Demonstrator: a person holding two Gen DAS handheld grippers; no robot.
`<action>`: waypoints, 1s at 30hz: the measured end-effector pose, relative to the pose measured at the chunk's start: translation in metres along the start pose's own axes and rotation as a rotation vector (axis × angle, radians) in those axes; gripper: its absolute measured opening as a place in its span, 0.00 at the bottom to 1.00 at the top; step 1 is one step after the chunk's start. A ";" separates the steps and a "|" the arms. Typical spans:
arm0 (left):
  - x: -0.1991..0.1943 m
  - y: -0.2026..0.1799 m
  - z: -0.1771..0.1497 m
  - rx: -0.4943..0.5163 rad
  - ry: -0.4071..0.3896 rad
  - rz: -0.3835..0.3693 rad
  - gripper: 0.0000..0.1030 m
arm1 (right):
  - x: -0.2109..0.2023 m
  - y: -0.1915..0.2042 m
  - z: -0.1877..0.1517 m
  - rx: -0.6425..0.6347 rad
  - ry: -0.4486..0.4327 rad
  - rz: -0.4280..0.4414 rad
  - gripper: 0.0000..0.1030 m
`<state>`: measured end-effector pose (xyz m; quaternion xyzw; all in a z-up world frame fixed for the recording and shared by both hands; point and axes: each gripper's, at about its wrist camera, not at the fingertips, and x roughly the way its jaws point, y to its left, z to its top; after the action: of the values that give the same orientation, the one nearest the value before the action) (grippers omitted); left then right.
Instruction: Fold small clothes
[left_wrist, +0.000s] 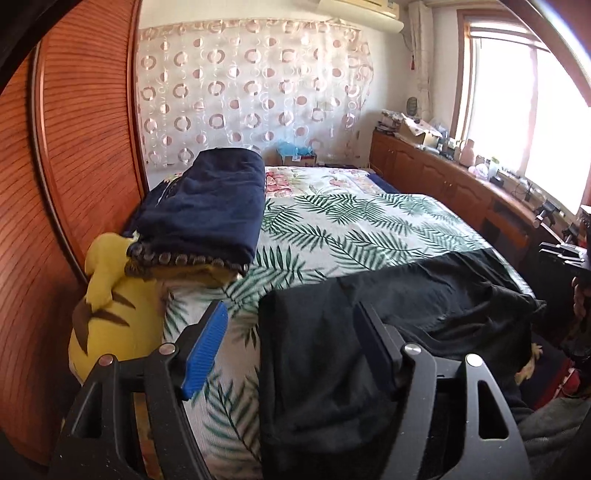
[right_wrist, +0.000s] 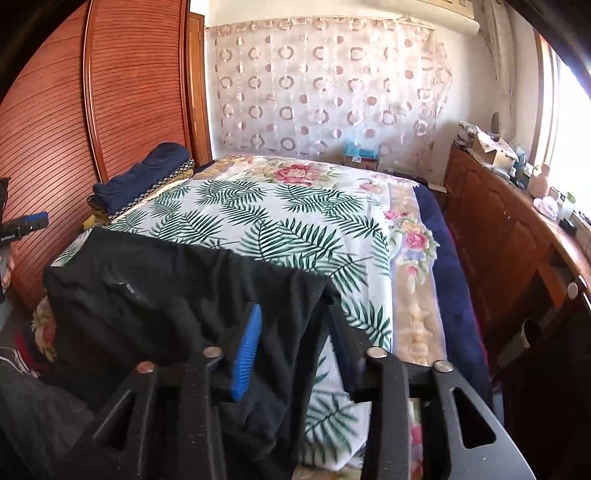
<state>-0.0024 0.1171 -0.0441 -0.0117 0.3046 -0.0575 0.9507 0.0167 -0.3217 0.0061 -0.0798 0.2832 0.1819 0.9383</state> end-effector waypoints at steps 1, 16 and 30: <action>0.007 0.000 0.004 0.011 0.003 0.017 0.69 | 0.004 0.000 0.000 -0.001 -0.002 0.003 0.45; 0.121 0.014 0.014 0.013 0.188 -0.003 0.69 | 0.104 -0.020 -0.002 0.113 0.118 -0.004 0.52; 0.148 0.004 -0.006 0.043 0.300 -0.014 0.62 | 0.129 -0.028 0.009 0.126 0.188 0.040 0.55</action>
<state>0.1141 0.1038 -0.1344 0.0154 0.4418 -0.0718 0.8941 0.1315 -0.3072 -0.0572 -0.0318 0.3822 0.1740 0.9070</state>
